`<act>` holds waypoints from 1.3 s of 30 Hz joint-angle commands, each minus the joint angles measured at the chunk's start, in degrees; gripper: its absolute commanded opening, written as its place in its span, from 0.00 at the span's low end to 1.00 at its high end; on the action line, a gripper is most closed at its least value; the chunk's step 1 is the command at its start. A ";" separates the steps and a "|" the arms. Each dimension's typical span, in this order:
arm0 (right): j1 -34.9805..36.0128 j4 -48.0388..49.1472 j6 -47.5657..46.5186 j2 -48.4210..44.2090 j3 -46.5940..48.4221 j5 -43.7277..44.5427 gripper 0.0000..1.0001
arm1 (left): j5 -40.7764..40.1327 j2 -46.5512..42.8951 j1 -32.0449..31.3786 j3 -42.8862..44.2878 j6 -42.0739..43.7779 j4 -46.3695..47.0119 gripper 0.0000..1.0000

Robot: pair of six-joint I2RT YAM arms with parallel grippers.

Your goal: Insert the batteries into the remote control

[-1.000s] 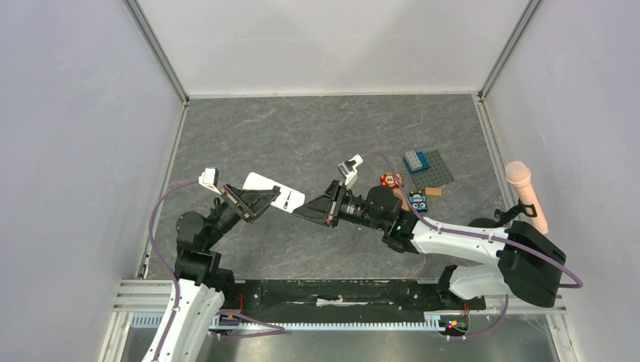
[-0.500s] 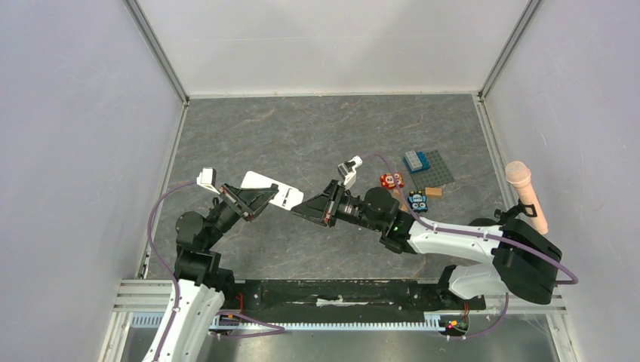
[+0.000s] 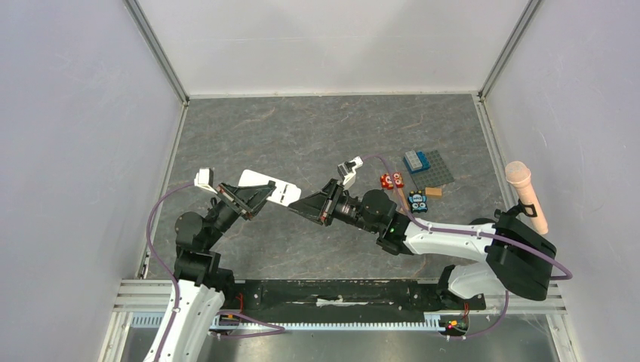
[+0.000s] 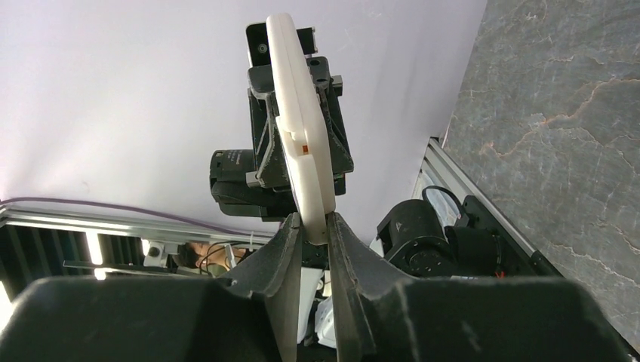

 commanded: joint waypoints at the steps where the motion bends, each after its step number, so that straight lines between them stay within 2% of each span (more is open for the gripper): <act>1: -0.05 -1.60 -0.21 1.62 2.28 4.90 0.20 | 6.59 -1.05 -0.87 1.09 -4.13 5.56 0.02; 14: -0.05 -4.55 -2.02 1.71 3.72 5.36 0.34 | 7.07 -1.43 -0.92 1.09 -2.59 3.70 0.02; 23: -0.09 -7.50 -3.85 1.55 4.38 7.60 0.35 | 7.07 -1.38 -0.87 1.09 -3.16 3.35 0.02; 28: -0.05 -9.17 -7.48 0.18 3.78 9.76 0.32 | 6.75 -1.15 -0.88 1.76 -3.57 1.29 0.02; 34: -0.07 -10.23 -10.02 -2.03 2.21 10.98 0.19 | 6.32 -1.16 -0.85 2.39 -3.51 -0.08 0.02; 39: -0.05 -6.74 -9.77 -2.72 0.21 11.08 0.15 | 6.02 -1.10 -0.87 2.49 -3.81 -0.08 0.02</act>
